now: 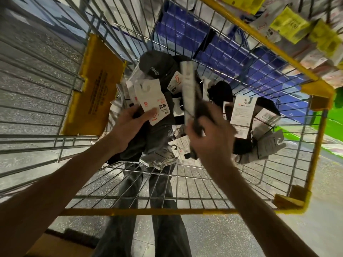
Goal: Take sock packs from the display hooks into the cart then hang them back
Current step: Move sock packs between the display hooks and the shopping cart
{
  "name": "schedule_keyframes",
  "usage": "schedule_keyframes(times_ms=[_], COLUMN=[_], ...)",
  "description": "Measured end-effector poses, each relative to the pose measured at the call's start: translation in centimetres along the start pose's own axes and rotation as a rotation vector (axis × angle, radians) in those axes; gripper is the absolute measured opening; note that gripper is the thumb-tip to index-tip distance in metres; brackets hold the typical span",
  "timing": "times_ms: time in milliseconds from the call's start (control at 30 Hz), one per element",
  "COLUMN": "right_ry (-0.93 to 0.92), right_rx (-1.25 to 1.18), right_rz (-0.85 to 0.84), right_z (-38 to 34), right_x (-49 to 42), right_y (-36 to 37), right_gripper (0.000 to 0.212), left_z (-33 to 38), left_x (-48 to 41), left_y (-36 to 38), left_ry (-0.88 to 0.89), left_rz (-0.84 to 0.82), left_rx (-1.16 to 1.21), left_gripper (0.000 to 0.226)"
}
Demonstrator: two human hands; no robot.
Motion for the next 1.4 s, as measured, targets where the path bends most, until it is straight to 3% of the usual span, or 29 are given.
schedule_keyframes(times_ms=[100,233,400,567,667,800,1000,1133,1300,1400], right_ry=[-0.093,-0.152,0.049,0.310,0.425,0.509,0.635,0.484,0.273,0.198], right_rx=[0.150,0.129,-0.257,-0.213,-0.379,-0.528,-0.920,-0.946,-0.766,-0.820], right_rz=[-0.176,-0.296,-0.196,-0.271,-0.268,-0.138,0.152,0.280,0.450,0.525], right_z=[-4.7,-8.4,-4.8,0.1,1.4,0.5,-3.3,-6.9,-12.6,-15.8], right_x=[-0.1,-0.6,-2.3,-2.3,-2.4,-2.5,-3.3,-6.5,-9.6,-9.9], right_y=[5.3,8.8,6.1,5.2,4.9,2.5,-5.1,-13.2,-25.1,-31.7], right_gripper=[0.030,0.053,0.034,0.075,0.077,0.071,0.043,0.024,0.029,0.033], left_z=[-0.2,-0.3,0.1,0.4,2.0,6.0,12.6,19.0,27.0,30.4], left_x=[0.2,0.4,0.0,0.2,1.4,4.1,11.7,19.4,30.2,36.8], left_y=[0.4,-0.5,-0.8,0.6,1.4,2.1,3.7,5.8,9.5,11.6], left_ry=[0.013,0.012,-0.100,-0.109,-0.071,0.049,0.181,0.338,0.530,0.645], left_rz=[-0.031,-0.039,-0.029,-0.080,-0.084,-0.050,-0.023,-0.029,-0.079,-0.137], left_rx=[-0.008,0.035,0.074,0.004,-0.012,-0.017,-0.019,-0.024,-0.030,-0.068], left_gripper=[0.012,0.026,0.025,0.023,0.024,0.027,0.023,0.028,0.034,0.015])
Point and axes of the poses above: each hand's wrist, its own x-axis away from the middle knuckle, its own y-axis out of the palm, z = x × y, the point moved 8 cm from there along -x, towards the middle knuckle, and after that the axes turned 14 degrees about -y, right-handed, at the moved point
